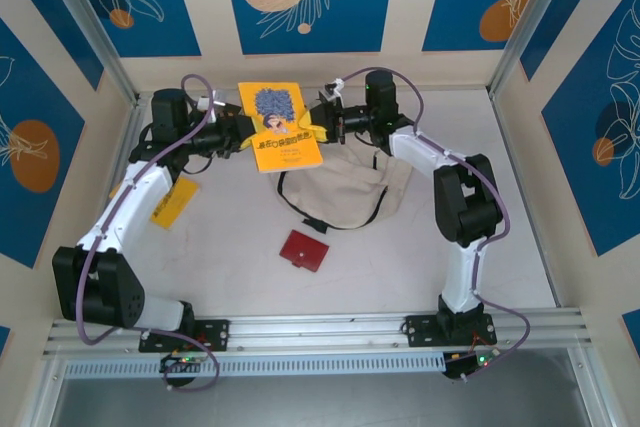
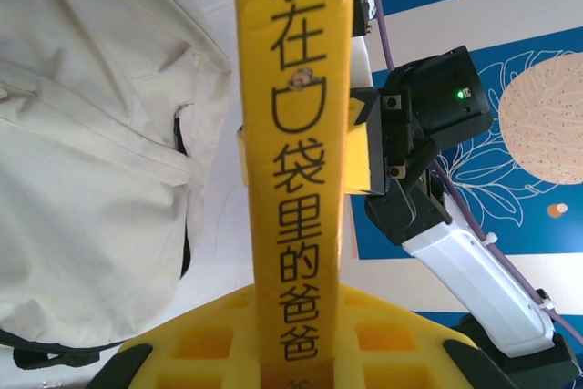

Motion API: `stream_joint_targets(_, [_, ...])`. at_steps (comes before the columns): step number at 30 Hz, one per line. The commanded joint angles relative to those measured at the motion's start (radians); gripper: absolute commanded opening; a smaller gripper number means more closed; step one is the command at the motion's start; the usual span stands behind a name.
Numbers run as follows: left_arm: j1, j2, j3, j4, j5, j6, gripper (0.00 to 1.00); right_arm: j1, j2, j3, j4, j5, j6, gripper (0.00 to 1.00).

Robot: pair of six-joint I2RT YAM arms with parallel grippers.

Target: Pack the student bag

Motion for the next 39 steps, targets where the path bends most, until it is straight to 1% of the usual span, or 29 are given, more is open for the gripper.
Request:
stream_joint_targets(1, [-0.006,-0.009,0.005,0.064,0.049,-0.003,0.04,0.013,-0.090,-0.029,0.033,0.032,0.020,0.19])
stream_joint_targets(2, [-0.006,-0.015,-0.002,0.065,0.039,-0.009,0.11,0.011,-0.101,-0.041,0.034,0.051,0.024,0.16])
stream_joint_targets(3, [-0.006,-0.024,-0.009,0.064,0.023,-0.013,0.21,0.010,-0.116,-0.058,0.044,0.079,0.036,0.12])
stream_joint_targets(6, [-0.011,-0.060,-0.048,0.081,-0.047,-0.051,0.54,0.006,-0.160,-0.116,0.127,0.184,0.102,0.07])
stream_joint_targets(7, [-0.015,-0.074,-0.064,0.102,-0.082,-0.077,0.61,0.006,-0.172,-0.131,0.145,0.230,0.132,0.07])
stream_joint_targets(8, [-0.021,-0.086,-0.090,0.127,-0.103,-0.103,0.66,0.006,-0.182,-0.139,0.156,0.261,0.151,0.06])
stream_joint_targets(11, [-0.055,-0.117,-0.155,0.215,-0.206,-0.195,0.77,0.010,-0.198,-0.170,0.191,0.370,0.221,0.03])
stream_joint_targets(14, [-0.110,-0.136,-0.192,0.249,-0.319,-0.253,0.81,0.012,-0.196,-0.199,0.256,0.467,0.302,0.01])
stream_joint_targets(16, [-0.162,-0.148,-0.214,0.261,-0.419,-0.298,0.81,0.020,-0.196,-0.220,0.284,0.533,0.349,0.01])
stream_joint_targets(21, [-0.255,-0.176,-0.272,0.325,-0.632,-0.397,0.81,0.058,-0.221,-0.270,0.250,0.672,0.366,0.01])
stream_joint_targets(24, [-0.281,-0.185,-0.306,0.375,-0.720,-0.437,0.77,0.084,-0.235,-0.290,0.211,0.726,0.356,0.01])
stream_joint_targets(27, [-0.300,-0.185,-0.336,0.446,-0.773,-0.473,0.69,0.113,-0.246,-0.313,0.205,0.769,0.358,0.01])
stream_joint_targets(31, [-0.311,-0.170,-0.332,0.452,-0.812,-0.481,0.63,0.134,-0.245,-0.312,0.190,0.766,0.376,0.02])
stream_joint_targets(35, [-0.314,-0.143,-0.335,0.478,-0.817,-0.508,0.63,0.149,-0.248,-0.346,0.249,0.786,0.421,0.02])
stream_joint_targets(37, [-0.317,-0.137,-0.341,0.480,-0.825,-0.525,0.68,0.147,-0.249,-0.355,0.290,0.792,0.442,0.02])
stream_joint_targets(39, [-0.321,-0.147,-0.351,0.472,-0.842,-0.533,0.70,0.146,-0.257,-0.357,0.298,0.808,0.434,0.02])
